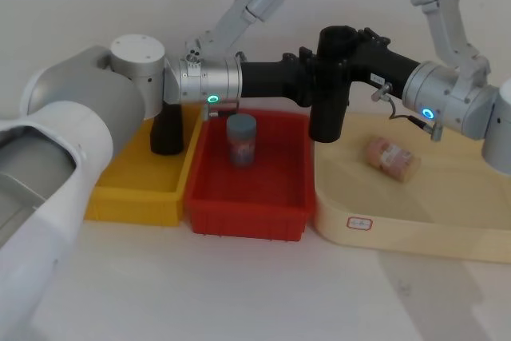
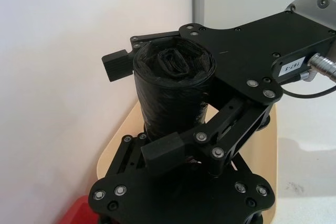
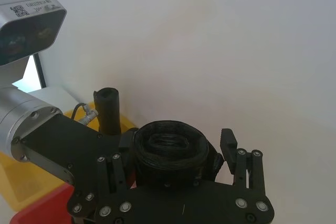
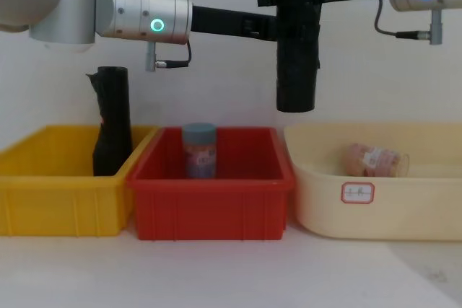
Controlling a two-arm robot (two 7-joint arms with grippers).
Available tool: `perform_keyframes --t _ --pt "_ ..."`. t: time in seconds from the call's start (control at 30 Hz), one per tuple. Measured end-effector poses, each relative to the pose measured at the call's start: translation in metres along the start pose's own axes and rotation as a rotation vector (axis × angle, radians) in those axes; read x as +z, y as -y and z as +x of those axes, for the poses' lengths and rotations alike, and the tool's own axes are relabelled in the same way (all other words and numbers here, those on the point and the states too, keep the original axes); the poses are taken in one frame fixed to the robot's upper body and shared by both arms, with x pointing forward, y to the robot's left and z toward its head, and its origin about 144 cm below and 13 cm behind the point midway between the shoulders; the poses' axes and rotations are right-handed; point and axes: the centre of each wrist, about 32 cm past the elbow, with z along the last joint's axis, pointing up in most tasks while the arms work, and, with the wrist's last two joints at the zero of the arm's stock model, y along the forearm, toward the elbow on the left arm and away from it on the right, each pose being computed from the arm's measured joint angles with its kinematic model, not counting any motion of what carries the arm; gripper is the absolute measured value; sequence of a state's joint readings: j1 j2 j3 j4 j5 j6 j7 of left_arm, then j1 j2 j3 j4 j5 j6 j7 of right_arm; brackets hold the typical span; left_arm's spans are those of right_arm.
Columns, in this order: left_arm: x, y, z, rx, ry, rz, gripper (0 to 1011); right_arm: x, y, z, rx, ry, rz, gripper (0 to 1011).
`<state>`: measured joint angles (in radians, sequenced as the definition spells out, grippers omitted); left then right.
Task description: Pick up the garbage bag with the one hand and transfer it to the other hand.
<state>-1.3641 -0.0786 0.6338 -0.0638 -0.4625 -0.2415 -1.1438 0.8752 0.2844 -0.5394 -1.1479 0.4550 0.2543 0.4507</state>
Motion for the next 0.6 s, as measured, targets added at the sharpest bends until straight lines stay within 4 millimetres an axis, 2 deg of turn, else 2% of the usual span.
perform_keyframes --t 0.3,0.47,0.6 --pt "0.0000 0.0000 0.0000 0.000 0.000 0.000 394 0.0006 -0.0016 -0.0002 -0.003 0.003 -0.004 984" --pt "0.0000 0.0000 0.0000 0.000 0.000 0.000 394 0.0009 -0.0021 -0.0003 -0.004 0.005 -0.005 895" --pt "0.0000 0.0000 0.0000 0.000 0.000 0.000 394 0.0010 -0.0026 -0.0006 -0.004 0.005 -0.005 765"
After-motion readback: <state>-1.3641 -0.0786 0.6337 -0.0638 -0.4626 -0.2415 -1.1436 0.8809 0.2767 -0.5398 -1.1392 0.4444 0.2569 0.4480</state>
